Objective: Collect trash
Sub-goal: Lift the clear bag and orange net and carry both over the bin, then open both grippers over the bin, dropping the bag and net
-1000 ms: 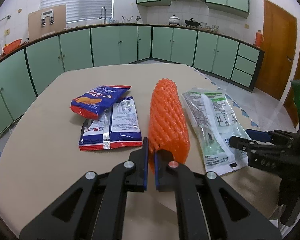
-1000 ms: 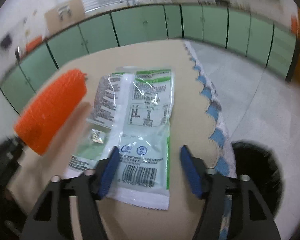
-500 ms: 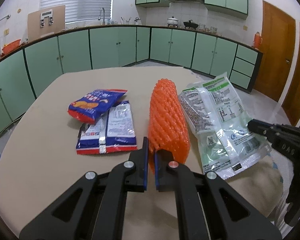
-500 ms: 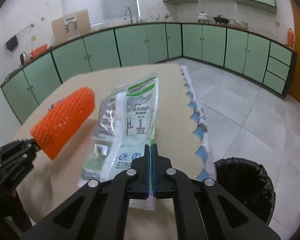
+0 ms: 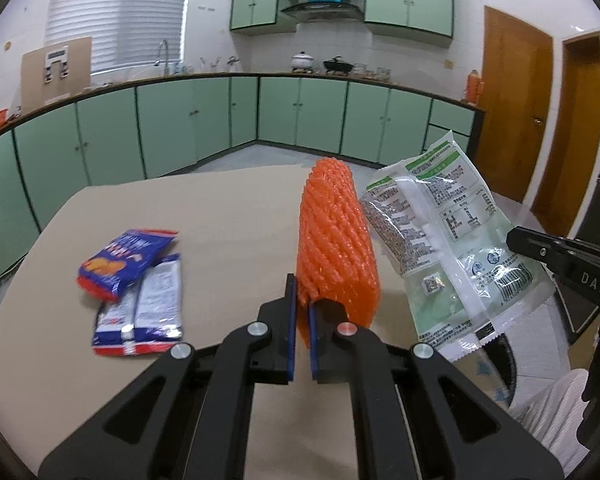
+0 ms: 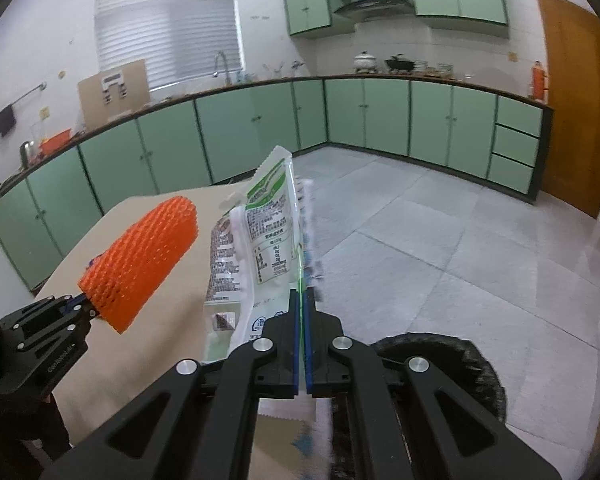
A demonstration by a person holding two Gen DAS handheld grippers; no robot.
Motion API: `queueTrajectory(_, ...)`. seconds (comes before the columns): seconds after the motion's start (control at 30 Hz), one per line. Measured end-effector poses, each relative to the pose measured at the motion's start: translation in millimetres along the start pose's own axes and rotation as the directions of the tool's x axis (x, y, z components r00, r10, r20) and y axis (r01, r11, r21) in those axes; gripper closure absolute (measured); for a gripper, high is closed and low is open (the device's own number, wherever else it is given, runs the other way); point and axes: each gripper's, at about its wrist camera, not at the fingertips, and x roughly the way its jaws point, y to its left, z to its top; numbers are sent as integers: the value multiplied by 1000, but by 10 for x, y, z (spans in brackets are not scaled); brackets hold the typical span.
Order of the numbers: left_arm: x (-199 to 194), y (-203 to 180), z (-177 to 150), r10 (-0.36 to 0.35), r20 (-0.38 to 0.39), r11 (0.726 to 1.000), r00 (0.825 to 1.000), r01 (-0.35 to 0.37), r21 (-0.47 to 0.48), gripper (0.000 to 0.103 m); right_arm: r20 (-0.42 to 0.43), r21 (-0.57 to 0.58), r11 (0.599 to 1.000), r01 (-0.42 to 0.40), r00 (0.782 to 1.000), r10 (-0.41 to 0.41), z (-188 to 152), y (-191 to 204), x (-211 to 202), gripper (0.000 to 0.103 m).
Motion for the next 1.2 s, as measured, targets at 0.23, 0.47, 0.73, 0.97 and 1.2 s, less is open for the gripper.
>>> queueTrajectory(0.23, 111, -430, 107, -73, 19, 997, 997, 73, 41, 99, 15, 49, 995, 91, 996, -92, -35, -352, -183, 101)
queueTrajectory(0.47, 267, -898, 187, -156, 15, 984, 988, 155, 86, 99, 14, 109, 977, 182, 983, -185, -122, -712, -346, 101)
queueTrajectory(0.73, 539, -1471, 151, -228, -37, 961, 973, 231, 154, 99, -35, 169, 948, 270, 963, -268, -304, -1144, -369, 101)
queueTrajectory(0.97, 809, -1861, 26, -260, -110, 946, 959, 276, 169, 99, -82, 193, 925, 328, 945, -318, -487, -1452, -327, 101)
queueTrajectory(1.2, 992, -2039, -59, -266, -153, 940, 952, 291, 178, 99, -136, 237, 910, 340, 939, -315, -648, -1703, -170, 101)
